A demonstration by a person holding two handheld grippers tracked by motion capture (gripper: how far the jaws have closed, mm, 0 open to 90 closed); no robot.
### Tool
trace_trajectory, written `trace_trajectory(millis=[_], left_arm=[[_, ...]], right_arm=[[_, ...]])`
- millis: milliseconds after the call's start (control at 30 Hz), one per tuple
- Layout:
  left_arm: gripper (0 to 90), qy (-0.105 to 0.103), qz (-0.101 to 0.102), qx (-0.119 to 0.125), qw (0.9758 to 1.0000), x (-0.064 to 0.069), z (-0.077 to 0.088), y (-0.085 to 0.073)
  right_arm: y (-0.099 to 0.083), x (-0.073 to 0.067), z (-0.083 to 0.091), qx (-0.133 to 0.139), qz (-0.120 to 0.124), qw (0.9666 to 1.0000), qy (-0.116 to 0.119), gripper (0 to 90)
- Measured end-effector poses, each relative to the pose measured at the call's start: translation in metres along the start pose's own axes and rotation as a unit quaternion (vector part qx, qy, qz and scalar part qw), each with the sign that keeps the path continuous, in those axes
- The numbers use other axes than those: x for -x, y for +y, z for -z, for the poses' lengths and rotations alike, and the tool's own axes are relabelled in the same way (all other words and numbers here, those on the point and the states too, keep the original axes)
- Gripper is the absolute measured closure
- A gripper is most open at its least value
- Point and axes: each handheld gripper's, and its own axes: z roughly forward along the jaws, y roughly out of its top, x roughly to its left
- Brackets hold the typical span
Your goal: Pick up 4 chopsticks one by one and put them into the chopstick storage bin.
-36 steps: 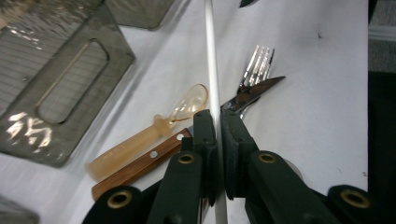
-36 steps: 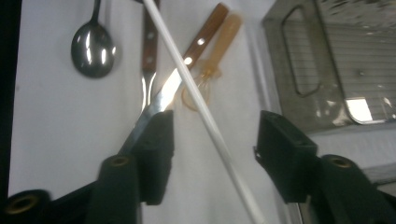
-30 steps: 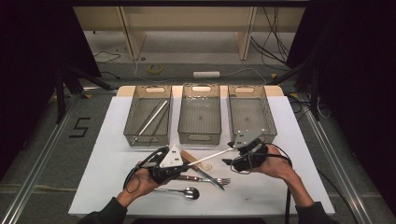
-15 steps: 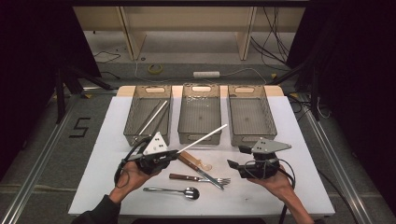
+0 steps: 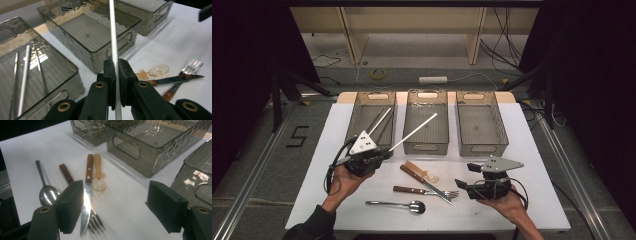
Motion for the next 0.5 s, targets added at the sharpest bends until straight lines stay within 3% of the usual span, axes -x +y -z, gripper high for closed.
trace_trajectory(millis=[233,500], left_arm=[[85.4,0.031,0.022,0.006,0.9993,-0.018,0.000,0.000],[85.5,0.071,0.044,0.020,0.9963,-0.039,-0.002,0.002]], right_arm=[[-0.002,-0.003,0.001,-0.002,-0.001,1.0000,0.000,29.4],[-0.003,-0.006,0.003,0.001,0.000,1.0000,0.008,29.4]])
